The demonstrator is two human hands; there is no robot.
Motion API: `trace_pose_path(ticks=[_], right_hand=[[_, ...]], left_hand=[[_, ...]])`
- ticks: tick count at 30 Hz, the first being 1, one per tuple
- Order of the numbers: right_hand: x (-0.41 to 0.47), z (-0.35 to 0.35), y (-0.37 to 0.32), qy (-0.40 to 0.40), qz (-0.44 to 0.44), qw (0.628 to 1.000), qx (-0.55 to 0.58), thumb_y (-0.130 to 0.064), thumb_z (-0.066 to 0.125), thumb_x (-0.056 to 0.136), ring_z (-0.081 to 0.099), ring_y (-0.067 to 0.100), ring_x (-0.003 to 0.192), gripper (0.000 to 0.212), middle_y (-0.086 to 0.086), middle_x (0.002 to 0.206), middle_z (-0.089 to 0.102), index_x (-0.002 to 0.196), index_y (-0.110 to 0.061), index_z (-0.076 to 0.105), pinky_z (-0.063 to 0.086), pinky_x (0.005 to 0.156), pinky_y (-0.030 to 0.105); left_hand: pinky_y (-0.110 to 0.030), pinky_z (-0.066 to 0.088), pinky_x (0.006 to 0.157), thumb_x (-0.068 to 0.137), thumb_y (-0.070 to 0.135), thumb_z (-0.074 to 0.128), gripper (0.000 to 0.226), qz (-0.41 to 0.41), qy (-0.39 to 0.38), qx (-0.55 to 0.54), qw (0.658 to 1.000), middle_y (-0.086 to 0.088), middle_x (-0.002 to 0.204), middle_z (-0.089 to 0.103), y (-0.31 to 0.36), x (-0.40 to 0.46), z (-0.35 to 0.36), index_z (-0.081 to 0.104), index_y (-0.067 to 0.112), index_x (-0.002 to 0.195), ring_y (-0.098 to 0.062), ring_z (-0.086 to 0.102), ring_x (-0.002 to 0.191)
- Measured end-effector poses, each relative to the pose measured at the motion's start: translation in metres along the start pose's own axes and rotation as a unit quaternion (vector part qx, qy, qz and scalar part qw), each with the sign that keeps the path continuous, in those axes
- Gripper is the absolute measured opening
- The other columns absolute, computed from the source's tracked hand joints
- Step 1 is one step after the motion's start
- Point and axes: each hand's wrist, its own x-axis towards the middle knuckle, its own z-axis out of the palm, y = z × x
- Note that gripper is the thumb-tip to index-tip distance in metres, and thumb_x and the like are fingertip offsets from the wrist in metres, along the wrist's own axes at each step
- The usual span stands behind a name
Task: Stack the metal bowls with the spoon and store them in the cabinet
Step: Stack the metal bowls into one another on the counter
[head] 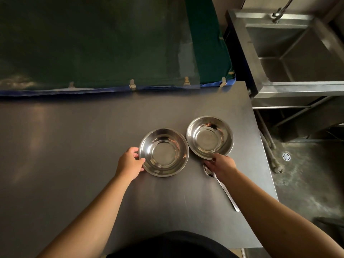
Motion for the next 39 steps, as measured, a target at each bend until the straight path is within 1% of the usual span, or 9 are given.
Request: trace_pose_path(ticks=[3,9,14,19,23,27,33,36,39], right_hand=[[-0.006,0.001,-0.007,0.009,-0.008,1.000,0.023,0.012,0.061,0.090,0.073,0.026,0.068,0.031,0.019,0.099,0.070,0.120,0.006,0.062,0.062,0.050,0.027],[-0.017,0.000,-0.015,-0.026,-0.062,0.998,0.017,0.011,0.057,0.091,0.073,0.030,0.079,0.021,0.023,0.104,0.071,0.110,0.005,0.063,0.064,0.059,0.031],[-0.031,0.010,-0.010,-0.092,-0.097,0.990,-0.049,0.010,0.056,0.091,0.077,0.027,0.072,0.022,0.020,0.096,0.076,0.108,0.002,0.069,0.062,0.062,0.032],[-0.048,0.028,0.010,-0.127,-0.100,0.980,-0.115,0.005,0.062,0.090,0.077,0.033,0.071,0.017,0.018,0.087,0.077,0.105,0.000,0.070,0.062,0.059,0.034],[-0.056,0.035,0.029,-0.144,-0.092,0.970,-0.172,0.002,0.065,0.090,0.078,0.038,0.076,0.018,0.012,0.081,0.079,0.105,-0.006,0.071,0.065,0.067,0.041],[-0.063,0.038,0.044,-0.154,-0.075,0.963,-0.208,0.000,0.067,0.090,0.078,0.032,0.074,0.019,0.009,0.077,0.080,0.105,-0.010,0.072,0.063,0.062,0.035],[-0.070,0.044,0.060,-0.152,-0.068,0.955,-0.244,-0.002,0.069,0.090,0.078,0.035,0.075,0.013,0.019,0.091,0.078,0.102,-0.003,0.073,0.064,0.068,0.041],[-0.074,0.048,0.062,-0.146,-0.069,0.951,-0.262,-0.006,0.070,0.091,0.078,0.033,0.075,0.010,0.019,0.092,0.078,0.100,-0.002,0.073,0.064,0.063,0.036],[-0.076,0.051,0.062,-0.140,-0.087,0.940,-0.300,-0.008,0.071,0.091,0.077,0.026,0.066,0.012,0.016,0.086,0.078,0.103,-0.004,0.072,0.063,0.058,0.032]], left_hand=[[-0.024,0.059,0.054,0.088,0.005,0.071,0.030,-0.003,0.002,-0.015,1.000,0.011,0.091,0.058,0.000,-0.004,0.001,0.060,0.023,0.110,-0.013,0.070,0.061],[-0.027,0.060,0.054,0.087,0.002,0.072,0.032,-0.017,0.005,-0.037,0.999,0.006,0.092,0.059,-0.004,-0.009,0.005,0.059,0.023,0.107,-0.018,0.072,0.065],[-0.040,0.065,0.063,0.086,0.001,0.074,0.033,-0.029,-0.002,-0.070,0.997,-0.002,0.093,0.064,-0.015,-0.016,0.005,0.060,0.021,0.107,-0.022,0.073,0.069],[-0.036,0.064,0.060,0.086,0.001,0.074,0.033,-0.043,-0.013,-0.104,0.994,-0.005,0.100,0.065,-0.024,-0.024,-0.001,0.060,0.021,0.108,-0.023,0.074,0.075],[-0.033,0.063,0.060,0.088,0.000,0.071,0.033,-0.052,-0.026,-0.126,0.990,-0.009,0.102,0.067,-0.027,-0.029,-0.007,0.061,0.014,0.116,-0.025,0.073,0.082],[-0.036,0.064,0.065,0.090,-0.001,0.060,0.031,-0.073,-0.025,-0.149,0.986,-0.012,0.107,0.066,-0.028,-0.033,-0.011,0.060,0.014,0.118,-0.029,0.073,0.090],[-0.035,0.063,0.060,0.093,0.006,0.047,0.027,-0.085,-0.014,-0.165,0.983,-0.011,0.103,0.066,-0.031,-0.040,-0.010,0.058,0.017,0.115,-0.023,0.069,0.074],[-0.032,0.061,0.057,0.092,0.008,0.051,0.025,-0.085,-0.023,-0.172,0.981,-0.009,0.096,0.065,-0.034,-0.043,-0.009,0.057,0.015,0.115,-0.020,0.067,0.068],[-0.032,0.061,0.057,0.092,0.010,0.054,0.023,-0.082,-0.030,-0.177,0.980,-0.009,0.097,0.064,-0.037,-0.047,-0.010,0.055,0.017,0.114,-0.019,0.067,0.065]])
